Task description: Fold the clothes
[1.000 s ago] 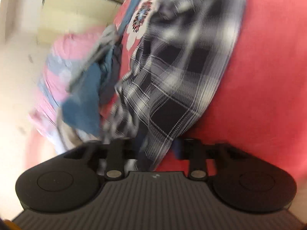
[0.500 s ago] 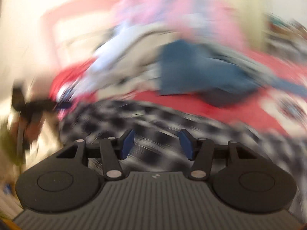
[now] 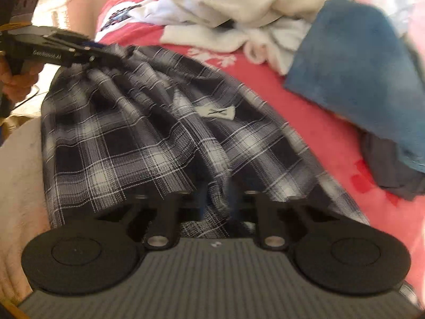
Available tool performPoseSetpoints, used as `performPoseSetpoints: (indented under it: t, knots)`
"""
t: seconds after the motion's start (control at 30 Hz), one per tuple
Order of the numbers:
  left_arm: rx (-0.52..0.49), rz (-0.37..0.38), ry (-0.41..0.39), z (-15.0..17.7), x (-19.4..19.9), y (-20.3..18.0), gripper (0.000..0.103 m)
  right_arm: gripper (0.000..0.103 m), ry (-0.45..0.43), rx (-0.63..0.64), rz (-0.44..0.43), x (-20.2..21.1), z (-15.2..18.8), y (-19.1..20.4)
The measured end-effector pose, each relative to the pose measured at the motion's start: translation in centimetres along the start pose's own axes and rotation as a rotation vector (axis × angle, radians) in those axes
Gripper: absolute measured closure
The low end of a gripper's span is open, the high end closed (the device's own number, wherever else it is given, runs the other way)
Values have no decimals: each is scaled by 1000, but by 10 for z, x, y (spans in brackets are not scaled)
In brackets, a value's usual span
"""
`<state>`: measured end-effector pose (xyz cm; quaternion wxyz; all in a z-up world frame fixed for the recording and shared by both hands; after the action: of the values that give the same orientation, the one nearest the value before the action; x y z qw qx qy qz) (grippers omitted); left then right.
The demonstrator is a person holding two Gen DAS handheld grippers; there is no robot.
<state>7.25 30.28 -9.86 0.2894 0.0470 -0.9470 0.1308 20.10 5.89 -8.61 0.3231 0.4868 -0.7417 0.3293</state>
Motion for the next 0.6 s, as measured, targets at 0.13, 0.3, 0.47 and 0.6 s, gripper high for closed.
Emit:
performPoseSetpoints:
  t: [0.13,0.3,0.47,0.6]
  knots:
    - [17,-30,-54,-5,13,-4,82,99,-64,35,144,19,-2,19]
    - [84,9,-123,-27,21,-2,86,99,-138,118,320,43,-20,26]
    - [99,-25,-143,-36,0,4,87,99,-169,134,377,34,-41,9]
    - [114,-67,-84,-19,-34,15,85,99,-138,122,371,-3,-42,-5]
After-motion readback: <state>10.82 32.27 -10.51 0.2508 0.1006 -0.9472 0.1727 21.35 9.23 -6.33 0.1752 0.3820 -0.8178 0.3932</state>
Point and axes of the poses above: each gripper's, at about its wrist camera, not at the fingertips, and x roughly against the way its jaws point, y to its left, z to its underside, the point moved 4 cm from there along -x, roughly the way its jaws point, and after that the axes turned 4 degrees about y, right-handed, at the moved point
